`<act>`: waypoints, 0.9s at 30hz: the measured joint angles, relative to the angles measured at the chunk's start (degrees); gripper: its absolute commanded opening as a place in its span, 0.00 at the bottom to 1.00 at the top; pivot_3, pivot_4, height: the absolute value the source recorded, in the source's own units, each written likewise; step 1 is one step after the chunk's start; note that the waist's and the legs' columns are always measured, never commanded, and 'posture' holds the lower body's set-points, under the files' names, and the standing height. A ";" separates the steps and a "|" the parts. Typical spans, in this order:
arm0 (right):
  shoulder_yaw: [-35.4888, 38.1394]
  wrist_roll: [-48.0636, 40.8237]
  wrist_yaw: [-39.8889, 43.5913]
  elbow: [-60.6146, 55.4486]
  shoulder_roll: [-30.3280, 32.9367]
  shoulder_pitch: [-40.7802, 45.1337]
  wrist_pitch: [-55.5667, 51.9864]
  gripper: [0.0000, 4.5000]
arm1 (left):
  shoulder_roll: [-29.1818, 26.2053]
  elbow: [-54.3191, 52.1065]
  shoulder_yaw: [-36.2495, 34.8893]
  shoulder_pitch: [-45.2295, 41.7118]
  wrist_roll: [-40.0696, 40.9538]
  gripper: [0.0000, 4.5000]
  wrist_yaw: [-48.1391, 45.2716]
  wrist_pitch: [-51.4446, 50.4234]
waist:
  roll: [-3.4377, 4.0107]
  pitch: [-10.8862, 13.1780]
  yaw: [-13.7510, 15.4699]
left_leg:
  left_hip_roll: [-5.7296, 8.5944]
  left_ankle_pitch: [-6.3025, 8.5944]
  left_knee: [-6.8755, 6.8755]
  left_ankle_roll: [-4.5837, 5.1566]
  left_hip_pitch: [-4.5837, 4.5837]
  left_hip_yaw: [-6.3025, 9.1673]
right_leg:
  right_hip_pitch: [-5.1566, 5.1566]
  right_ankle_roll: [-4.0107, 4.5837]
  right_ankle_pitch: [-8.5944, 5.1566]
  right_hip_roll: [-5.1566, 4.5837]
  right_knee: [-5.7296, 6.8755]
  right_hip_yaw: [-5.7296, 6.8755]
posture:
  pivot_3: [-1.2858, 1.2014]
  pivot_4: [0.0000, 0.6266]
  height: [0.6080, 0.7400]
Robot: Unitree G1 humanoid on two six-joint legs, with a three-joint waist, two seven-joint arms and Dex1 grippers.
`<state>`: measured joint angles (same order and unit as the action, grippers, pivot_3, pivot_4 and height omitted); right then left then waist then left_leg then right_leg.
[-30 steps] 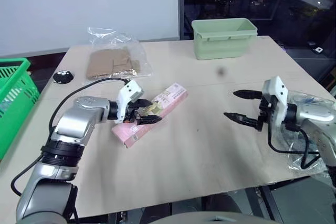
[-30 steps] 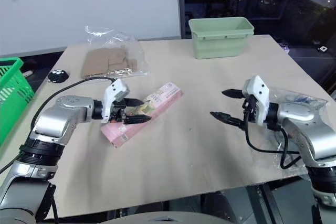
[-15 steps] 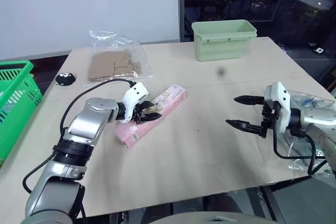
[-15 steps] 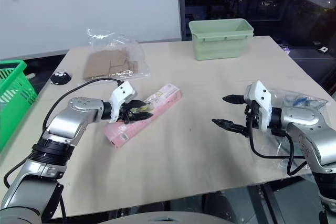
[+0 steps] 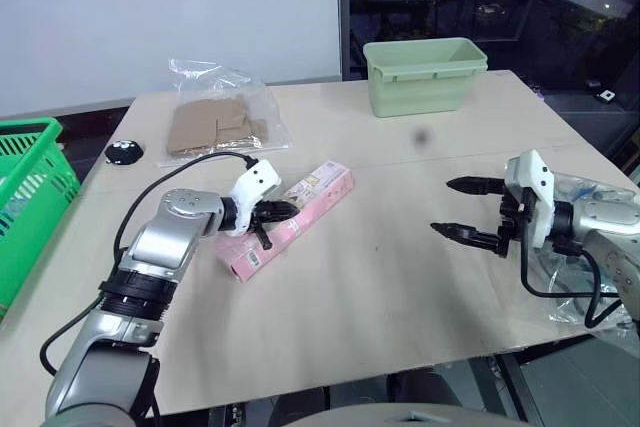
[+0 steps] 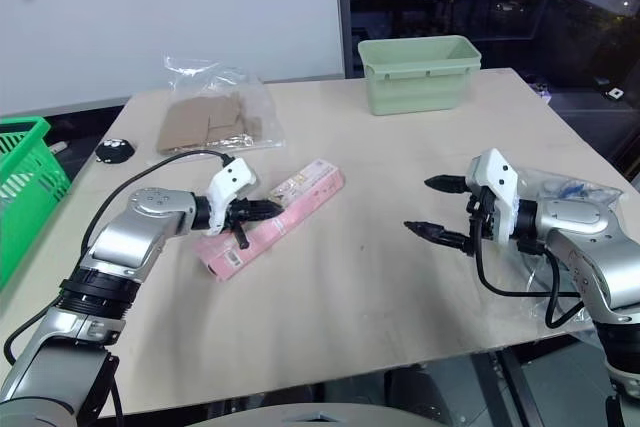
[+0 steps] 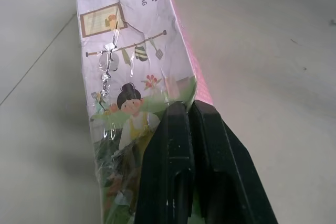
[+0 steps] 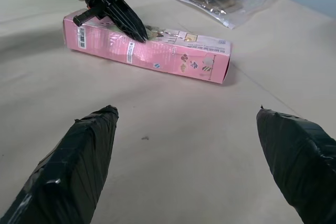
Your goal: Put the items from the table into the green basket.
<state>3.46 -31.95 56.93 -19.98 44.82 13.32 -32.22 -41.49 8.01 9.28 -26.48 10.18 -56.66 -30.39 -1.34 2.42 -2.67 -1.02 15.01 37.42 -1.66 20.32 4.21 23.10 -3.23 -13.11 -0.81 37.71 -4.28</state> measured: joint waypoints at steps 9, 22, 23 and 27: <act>-0.12 -0.38 0.00 -0.02 -0.29 0.13 0.07 1.00 | 0.37 4.25 -3.85 -3.14 1.18 0.01 0.73 1.87 | -0.02 0.03 0.11 | 0.00 0.00 0.00 0.00 0.00 0.03 | -0.06 0.03 -0.02 0.00 -0.05 0.01 | 0.50 0.00 1.00; -0.07 -6.26 -1.68 -0.42 -3.96 7.29 -1.54 1.00 | -7.72 9.77 -11.24 -14.31 -0.15 0.01 4.59 3.48 | -0.05 0.12 0.03 | 0.00 0.01 -0.06 0.00 0.41 0.11 | 0.25 -0.17 0.11 0.00 -0.20 0.07 | 0.52 0.00 1.00; -0.07 -6.78 -1.76 -0.40 -4.53 8.13 -1.62 1.00 | -8.74 11.24 -11.57 -14.90 -0.71 0.01 5.29 4.19 | -0.06 0.13 0.02 | -0.01 0.01 -0.06 0.00 0.40 0.11 | 0.26 -0.17 0.10 0.02 -0.18 0.07 | 0.52 0.00 1.00; -0.02 -10.75 -2.04 -0.47 -6.96 11.28 -2.96 1.00 | -14.24 17.61 -13.88 -17.47 -3.73 0.01 9.80 8.12 | -0.15 0.29 0.03 | -0.06 0.01 -0.06 0.00 0.40 0.14 | 0.31 -0.18 0.10 0.07 -0.08 0.09 | 0.53 0.00 1.00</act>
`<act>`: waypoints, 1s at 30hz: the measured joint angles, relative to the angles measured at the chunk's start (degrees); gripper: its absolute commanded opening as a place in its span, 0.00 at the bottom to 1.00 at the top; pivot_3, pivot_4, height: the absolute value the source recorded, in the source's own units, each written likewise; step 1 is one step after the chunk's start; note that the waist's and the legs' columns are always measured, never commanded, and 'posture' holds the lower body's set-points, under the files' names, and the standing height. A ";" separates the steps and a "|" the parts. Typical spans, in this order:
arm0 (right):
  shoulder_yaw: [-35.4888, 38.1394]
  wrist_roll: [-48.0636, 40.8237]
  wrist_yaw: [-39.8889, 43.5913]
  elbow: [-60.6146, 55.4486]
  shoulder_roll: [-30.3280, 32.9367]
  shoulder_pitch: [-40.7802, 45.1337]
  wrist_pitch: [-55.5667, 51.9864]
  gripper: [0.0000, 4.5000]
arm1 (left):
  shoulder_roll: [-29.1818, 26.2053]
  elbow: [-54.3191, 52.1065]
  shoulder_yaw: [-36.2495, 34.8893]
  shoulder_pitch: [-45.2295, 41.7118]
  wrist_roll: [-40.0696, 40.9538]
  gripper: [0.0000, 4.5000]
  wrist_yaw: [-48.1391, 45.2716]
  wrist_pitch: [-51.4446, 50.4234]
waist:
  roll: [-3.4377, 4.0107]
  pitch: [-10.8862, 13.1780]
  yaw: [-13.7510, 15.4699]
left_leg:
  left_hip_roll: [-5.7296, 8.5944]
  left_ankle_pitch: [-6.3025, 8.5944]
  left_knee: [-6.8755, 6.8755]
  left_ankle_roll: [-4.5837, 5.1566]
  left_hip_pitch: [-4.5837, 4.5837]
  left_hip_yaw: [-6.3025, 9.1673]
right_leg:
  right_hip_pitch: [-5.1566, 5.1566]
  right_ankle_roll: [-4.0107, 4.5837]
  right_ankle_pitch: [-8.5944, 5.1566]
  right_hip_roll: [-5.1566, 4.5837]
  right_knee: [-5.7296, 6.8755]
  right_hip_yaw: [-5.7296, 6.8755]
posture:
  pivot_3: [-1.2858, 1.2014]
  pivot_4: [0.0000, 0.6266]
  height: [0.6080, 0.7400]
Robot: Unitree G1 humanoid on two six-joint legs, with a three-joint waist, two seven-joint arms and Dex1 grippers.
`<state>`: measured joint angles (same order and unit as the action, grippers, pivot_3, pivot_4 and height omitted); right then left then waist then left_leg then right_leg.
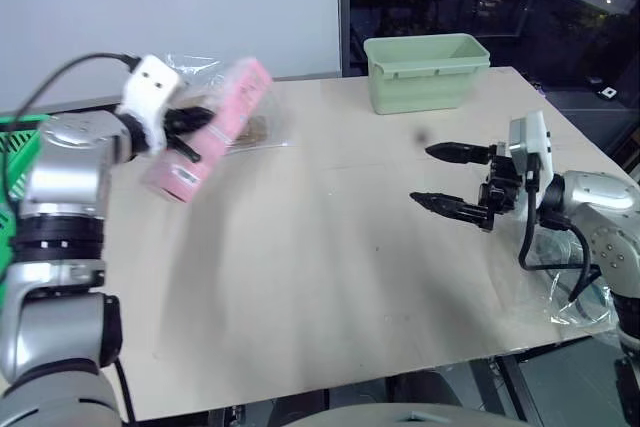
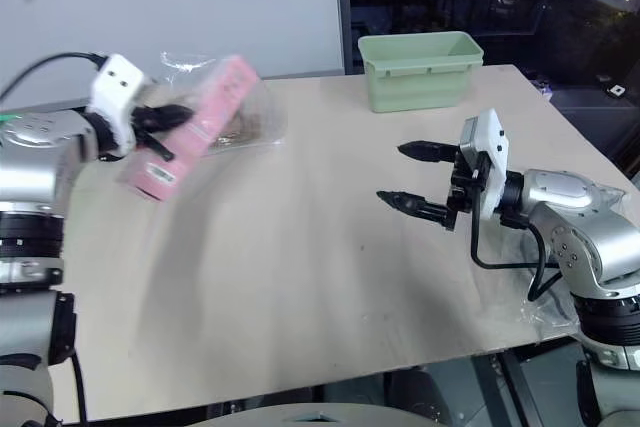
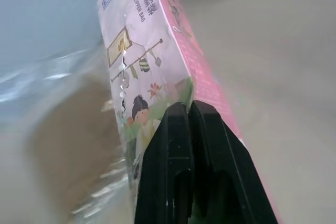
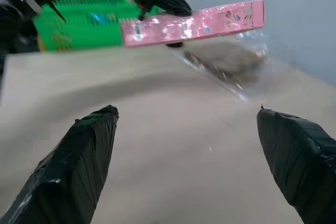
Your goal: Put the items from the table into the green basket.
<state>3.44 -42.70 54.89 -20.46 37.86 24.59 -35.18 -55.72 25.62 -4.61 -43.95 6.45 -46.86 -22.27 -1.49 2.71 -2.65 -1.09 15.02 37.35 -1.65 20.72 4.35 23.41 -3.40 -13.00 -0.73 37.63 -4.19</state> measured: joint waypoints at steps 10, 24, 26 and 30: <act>-0.57 -4.01 0.43 2.18 -4.05 6.20 -1.09 1.00 | -20.41 28.68 -2.83 -9.72 -10.98 0.01 12.83 18.69 | -0.43 0.26 0.85 | -0.07 0.00 -0.10 -0.01 0.11 0.02 | 0.13 0.00 0.00 0.01 0.00 0.09 | 0.57 0.00 1.00; -1.83 -4.40 2.27 3.21 -5.85 8.58 -1.07 1.00 | -24.54 47.32 -1.39 -0.78 -16.50 0.01 18.37 27.66 | -0.89 0.17 4.99 | -0.12 0.00 -0.04 -0.02 0.14 0.08 | 0.12 0.04 -0.02 -0.01 0.09 0.26 | 0.57 0.00 1.00; -1.93 -4.49 2.26 3.19 -5.85 8.57 -1.22 1.00 | -24.55 47.32 -1.48 -0.81 -16.49 0.01 18.39 27.72 | -0.91 0.15 5.19 | -0.09 0.00 -0.04 -0.02 0.13 0.06 | 0.11 0.04 -0.02 -0.04 0.08 0.26 | 0.57 0.00 1.00; -1.93 -4.53 2.13 3.07 -5.84 8.56 -1.93 1.00 | -24.46 47.32 -1.20 -1.42 -16.95 0.07 18.37 27.74 | -0.91 0.15 4.96 | -0.11 0.00 -0.05 -0.02 0.12 0.07 | 0.12 0.03 -0.01 -0.01 0.12 0.26 | 0.57 0.00 1.00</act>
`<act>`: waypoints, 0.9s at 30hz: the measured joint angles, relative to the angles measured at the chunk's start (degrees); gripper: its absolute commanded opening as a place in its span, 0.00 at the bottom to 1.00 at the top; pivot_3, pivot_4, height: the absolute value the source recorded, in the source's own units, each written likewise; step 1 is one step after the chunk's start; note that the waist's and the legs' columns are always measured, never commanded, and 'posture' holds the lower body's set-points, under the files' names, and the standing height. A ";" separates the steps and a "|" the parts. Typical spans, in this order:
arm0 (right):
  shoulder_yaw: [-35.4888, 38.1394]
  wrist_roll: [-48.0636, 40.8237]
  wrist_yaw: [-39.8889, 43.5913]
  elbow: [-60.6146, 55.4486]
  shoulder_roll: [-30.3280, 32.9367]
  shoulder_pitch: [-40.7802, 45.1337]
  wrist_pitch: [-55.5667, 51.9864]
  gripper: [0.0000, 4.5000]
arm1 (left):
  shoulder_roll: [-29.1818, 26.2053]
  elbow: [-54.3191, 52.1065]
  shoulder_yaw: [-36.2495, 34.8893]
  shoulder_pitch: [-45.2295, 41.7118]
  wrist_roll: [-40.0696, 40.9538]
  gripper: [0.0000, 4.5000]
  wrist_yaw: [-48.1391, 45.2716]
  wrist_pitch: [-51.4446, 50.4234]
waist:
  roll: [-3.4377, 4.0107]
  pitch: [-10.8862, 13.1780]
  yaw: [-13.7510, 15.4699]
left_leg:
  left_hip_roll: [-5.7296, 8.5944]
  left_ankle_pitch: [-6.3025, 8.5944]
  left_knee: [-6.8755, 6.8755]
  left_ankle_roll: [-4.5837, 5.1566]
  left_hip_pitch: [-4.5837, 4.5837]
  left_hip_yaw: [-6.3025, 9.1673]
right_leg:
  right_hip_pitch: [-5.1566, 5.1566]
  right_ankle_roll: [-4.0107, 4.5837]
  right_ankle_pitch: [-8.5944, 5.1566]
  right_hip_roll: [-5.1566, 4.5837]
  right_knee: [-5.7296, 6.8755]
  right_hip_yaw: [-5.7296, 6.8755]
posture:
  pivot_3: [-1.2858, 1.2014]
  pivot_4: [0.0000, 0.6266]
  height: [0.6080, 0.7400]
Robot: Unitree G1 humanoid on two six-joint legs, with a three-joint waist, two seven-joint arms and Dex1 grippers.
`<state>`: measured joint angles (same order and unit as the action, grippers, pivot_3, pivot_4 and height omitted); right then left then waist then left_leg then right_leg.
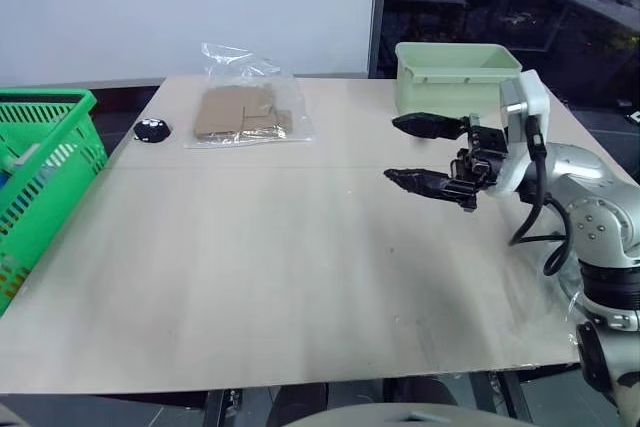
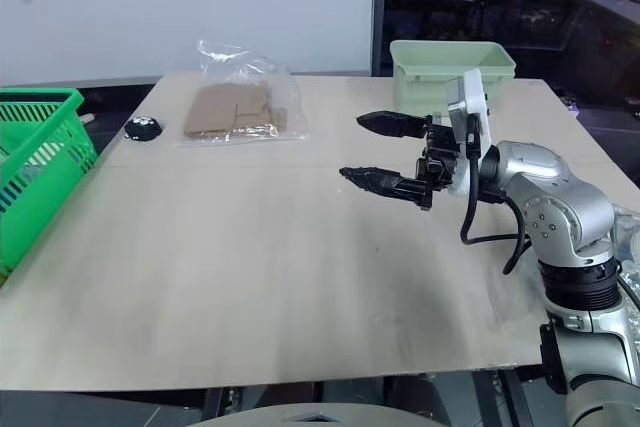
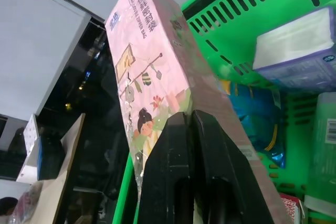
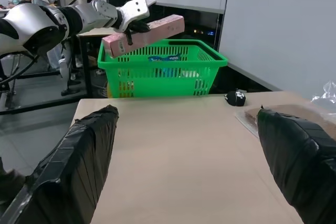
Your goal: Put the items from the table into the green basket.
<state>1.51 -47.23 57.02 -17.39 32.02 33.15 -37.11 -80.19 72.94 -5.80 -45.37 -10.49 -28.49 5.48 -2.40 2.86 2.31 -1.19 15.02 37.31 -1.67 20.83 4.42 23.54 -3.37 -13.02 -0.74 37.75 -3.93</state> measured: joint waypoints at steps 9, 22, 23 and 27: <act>0.00 -0.03 -0.05 -0.14 0.10 -0.05 -0.25 1.00 | 0.51 -0.09 0.86 -2.31 -0.67 0.98 -0.20 0.02 | 0.07 0.03 -0.17 | -0.01 0.00 -0.01 0.00 -0.04 -0.02 | 0.00 0.00 0.00 0.00 0.05 -0.01 | 0.56 0.00 1.00; -0.10 4.70 1.54 1.13 3.56 -6.34 2.73 1.00 | 13.44 -12.51 -13.96 3.14 20.51 0.99 -22.70 5.25 | -0.01 -0.09 0.12 | 0.01 0.00 0.10 0.00 0.00 -0.09 | -0.03 0.22 0.12 -0.07 0.04 -0.02 | 0.56 0.00 1.00; -0.10 4.72 1.54 1.14 3.57 -6.39 2.75 1.00 | 13.48 -12.58 -13.98 3.23 20.56 0.99 -22.77 5.24 | 0.10 -0.13 -0.26 | 0.01 0.00 0.08 0.00 -0.04 -0.23 | -0.02 0.24 0.15 -0.12 0.03 -0.13 | 0.56 0.00 1.00; -0.15 13.86 -0.30 7.58 3.77 -11.65 11.48 1.00 | 26.56 -46.62 -20.50 29.59 36.27 0.99 -28.41 -9.26 | 0.88 -0.53 -1.68 | 0.07 0.11 -0.03 0.16 -0.18 -0.61 | 0.01 0.22 0.15 -0.31 0.12 -0.46 | 0.56 0.00 1.00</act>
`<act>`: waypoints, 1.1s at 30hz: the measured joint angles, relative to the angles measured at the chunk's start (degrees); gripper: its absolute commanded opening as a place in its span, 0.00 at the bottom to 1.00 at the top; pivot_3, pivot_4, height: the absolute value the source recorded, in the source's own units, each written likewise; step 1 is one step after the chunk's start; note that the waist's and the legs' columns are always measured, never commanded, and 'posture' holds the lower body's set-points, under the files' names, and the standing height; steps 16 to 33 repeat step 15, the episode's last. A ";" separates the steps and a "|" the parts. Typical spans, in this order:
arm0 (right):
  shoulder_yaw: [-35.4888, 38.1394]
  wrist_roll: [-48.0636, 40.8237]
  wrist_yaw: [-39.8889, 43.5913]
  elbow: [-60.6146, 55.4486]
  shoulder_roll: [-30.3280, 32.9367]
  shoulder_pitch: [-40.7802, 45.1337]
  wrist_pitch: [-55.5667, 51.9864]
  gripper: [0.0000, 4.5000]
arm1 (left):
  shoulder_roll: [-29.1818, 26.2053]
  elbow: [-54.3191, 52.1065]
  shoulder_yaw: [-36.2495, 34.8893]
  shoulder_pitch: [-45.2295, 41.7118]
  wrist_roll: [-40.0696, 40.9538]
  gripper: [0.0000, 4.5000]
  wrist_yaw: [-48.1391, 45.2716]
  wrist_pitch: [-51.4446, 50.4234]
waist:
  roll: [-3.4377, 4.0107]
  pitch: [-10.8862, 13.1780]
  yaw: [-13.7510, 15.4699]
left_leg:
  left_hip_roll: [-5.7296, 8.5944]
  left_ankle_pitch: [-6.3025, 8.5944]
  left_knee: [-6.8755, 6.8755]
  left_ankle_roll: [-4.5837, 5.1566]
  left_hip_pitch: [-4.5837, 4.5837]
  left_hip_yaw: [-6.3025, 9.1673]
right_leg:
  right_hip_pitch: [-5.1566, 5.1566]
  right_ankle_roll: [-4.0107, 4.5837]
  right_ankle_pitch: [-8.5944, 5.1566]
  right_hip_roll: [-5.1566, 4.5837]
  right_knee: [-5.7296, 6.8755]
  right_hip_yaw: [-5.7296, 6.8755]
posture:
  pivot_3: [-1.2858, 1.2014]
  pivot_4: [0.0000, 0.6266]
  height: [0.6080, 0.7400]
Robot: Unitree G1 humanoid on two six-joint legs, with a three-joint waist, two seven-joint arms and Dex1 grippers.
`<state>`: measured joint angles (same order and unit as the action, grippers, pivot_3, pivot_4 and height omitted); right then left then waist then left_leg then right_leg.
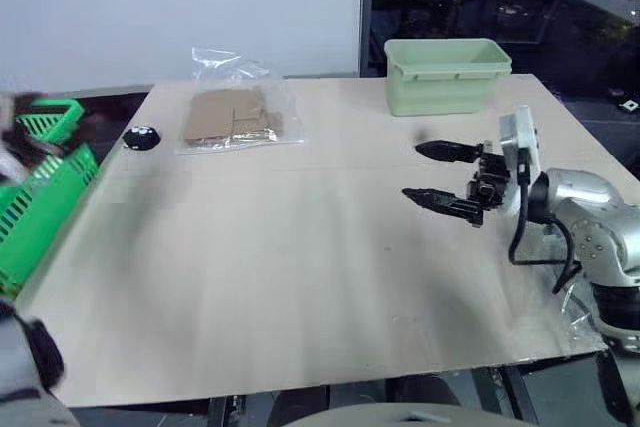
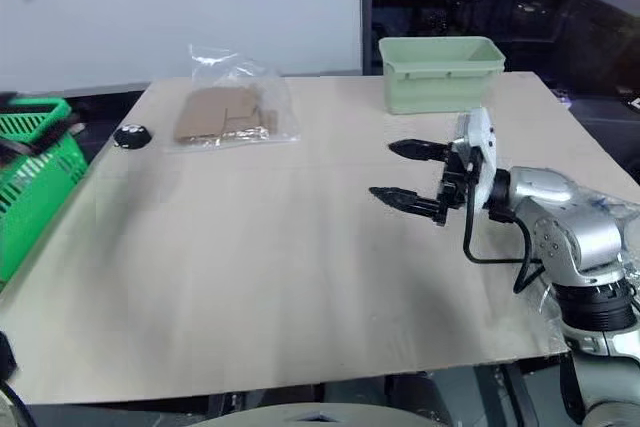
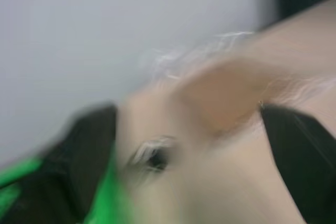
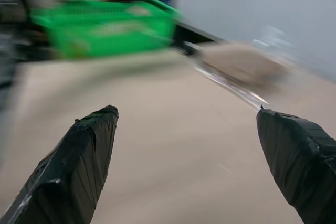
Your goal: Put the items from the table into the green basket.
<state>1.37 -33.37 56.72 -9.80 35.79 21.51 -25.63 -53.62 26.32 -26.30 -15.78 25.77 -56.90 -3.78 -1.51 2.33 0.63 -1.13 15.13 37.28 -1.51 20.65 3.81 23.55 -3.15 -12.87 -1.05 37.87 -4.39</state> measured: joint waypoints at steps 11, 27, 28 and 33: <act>-2.76 14.81 -8.37 6.38 -8.03 -13.80 15.20 1.00 | 20.44 -39.03 13.50 25.48 0.81 0.99 14.37 -14.63 | 0.07 -0.01 0.01 | -0.11 0.02 0.13 0.08 -0.37 -0.24 | -0.22 0.05 -0.24 0.39 -0.06 -0.36 | 0.54 0.00 1.00; -3.52 16.35 -11.21 5.93 -10.98 -16.91 16.07 1.00 | 22.82 -40.25 15.58 26.36 -1.54 0.99 17.26 -14.52 | 0.10 0.01 -0.17 | -0.11 0.03 0.09 0.07 -0.88 -0.30 | -0.76 0.07 -0.26 0.39 -0.26 -0.40 | 0.54 0.00 1.00; -3.52 16.35 -11.21 5.93 -10.98 -16.91 16.07 1.00 | 22.82 -40.25 15.58 26.36 -1.54 0.99 17.26 -14.52 | 0.10 0.01 -0.17 | -0.11 0.03 0.09 0.07 -0.88 -0.30 | -0.76 0.07 -0.26 0.39 -0.26 -0.40 | 0.54 0.00 1.00; -3.52 16.35 -11.21 5.93 -10.98 -16.91 16.07 1.00 | 22.82 -40.25 15.58 26.36 -1.54 0.99 17.26 -14.52 | 0.10 0.01 -0.17 | -0.11 0.03 0.09 0.07 -0.88 -0.30 | -0.76 0.07 -0.26 0.39 -0.26 -0.40 | 0.54 0.00 1.00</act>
